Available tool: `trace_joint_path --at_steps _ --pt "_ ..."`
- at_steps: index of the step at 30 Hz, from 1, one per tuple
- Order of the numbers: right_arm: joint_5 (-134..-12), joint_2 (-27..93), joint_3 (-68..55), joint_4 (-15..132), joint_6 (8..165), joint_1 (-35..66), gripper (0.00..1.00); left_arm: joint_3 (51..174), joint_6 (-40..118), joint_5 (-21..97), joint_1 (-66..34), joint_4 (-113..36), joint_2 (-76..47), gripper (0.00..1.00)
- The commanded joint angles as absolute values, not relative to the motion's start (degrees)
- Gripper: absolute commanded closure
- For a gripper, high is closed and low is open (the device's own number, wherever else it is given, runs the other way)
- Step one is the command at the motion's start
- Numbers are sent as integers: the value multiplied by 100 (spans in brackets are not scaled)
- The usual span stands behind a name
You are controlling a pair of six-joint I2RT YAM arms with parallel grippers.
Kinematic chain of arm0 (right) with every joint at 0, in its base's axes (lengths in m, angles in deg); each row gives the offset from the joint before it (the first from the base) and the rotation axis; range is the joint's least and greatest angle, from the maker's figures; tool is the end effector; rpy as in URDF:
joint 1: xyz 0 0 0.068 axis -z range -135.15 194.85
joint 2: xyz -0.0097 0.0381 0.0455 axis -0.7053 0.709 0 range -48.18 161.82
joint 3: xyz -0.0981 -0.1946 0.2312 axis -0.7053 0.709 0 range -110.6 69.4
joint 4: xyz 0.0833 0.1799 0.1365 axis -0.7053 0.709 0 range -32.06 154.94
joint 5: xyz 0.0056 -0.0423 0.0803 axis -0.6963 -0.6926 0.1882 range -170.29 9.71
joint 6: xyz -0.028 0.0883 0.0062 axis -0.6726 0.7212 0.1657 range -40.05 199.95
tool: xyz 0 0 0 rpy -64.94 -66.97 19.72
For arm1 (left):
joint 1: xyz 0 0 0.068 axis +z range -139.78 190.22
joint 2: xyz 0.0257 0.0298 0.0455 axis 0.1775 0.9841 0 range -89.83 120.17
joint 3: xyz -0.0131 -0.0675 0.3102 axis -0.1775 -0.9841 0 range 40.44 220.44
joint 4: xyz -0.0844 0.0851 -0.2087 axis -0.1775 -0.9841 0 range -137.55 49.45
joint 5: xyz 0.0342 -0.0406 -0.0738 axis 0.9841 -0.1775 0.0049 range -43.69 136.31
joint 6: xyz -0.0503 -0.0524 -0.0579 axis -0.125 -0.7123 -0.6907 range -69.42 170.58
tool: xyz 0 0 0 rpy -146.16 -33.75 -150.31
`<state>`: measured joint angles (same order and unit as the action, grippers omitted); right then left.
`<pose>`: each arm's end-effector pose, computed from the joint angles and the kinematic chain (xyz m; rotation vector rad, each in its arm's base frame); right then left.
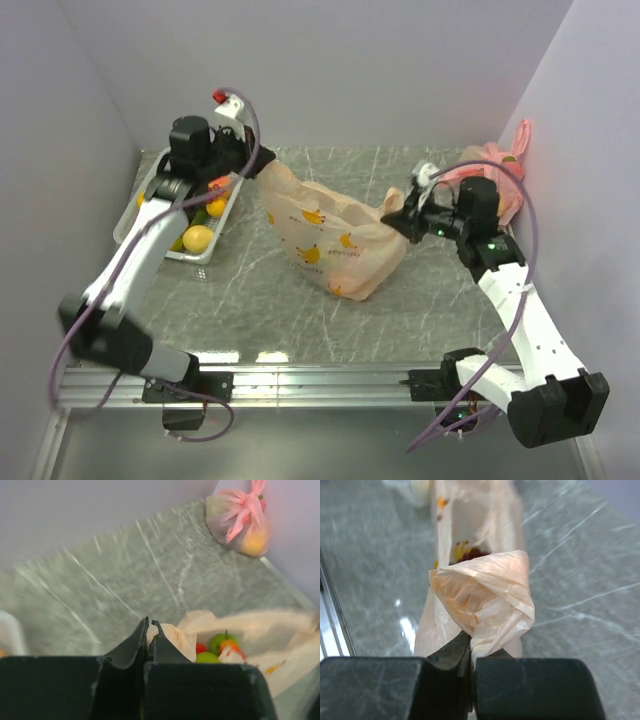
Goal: Place the fake fruits into the plastic bag and tie a complex knot
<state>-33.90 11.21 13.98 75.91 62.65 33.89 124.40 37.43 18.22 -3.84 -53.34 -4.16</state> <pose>0.1952 0.0994 0.3757 -0.9534 1.6341 0.7097 0.3435 -0.1267 0.4392 0.3691 1.8266 -0.7782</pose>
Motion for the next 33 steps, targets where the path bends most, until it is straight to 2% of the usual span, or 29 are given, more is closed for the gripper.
trace_joint_path --at_steps 1,6,10,12,15,18,19,22,24,27,33 --pt "-3151 1009 859 7385 7263 3720 100 11956 6444 3163 -788 -5523 -1737 100" --pt "-2992 1176 691 7515 7442 4002 100 11568 6623 3067 -691 -5794 -2477 100" --pt "-3290 1289 1226 7454 7538 3879 100 11033 6822 2682 -700 -6418 -2724 100" --pt "-3309 1570 1490 7630 7477 3896 100 10357 6834 2899 -753 -6349 -2969 100" --pt "-3370 1589 1605 7412 7721 3922 100 10012 6886 2742 -648 -6576 -3155 100" --pt "-3485 1457 1194 7287 7880 3984 100 10502 6755 2873 -604 -6551 -3182 100" --pt "-3441 1483 757 7357 7915 4036 100 11130 6650 2787 -543 -6716 -3104 100" --pt "-3169 1615 209 7560 8240 4291 100 12449 6221 2040 -322 -7138 -2734 100" --pt "-2958 1545 -20 7473 8477 4397 100 12761 6017 1812 -305 -7210 -2672 100" --pt "-2940 1422 -56 7288 8706 4406 100 12737 5858 1757 -305 -7027 -2838 100" --pt "-2966 1764 453 7516 8470 4318 100 11788 6218 1934 -217 -6947 -2892 100"
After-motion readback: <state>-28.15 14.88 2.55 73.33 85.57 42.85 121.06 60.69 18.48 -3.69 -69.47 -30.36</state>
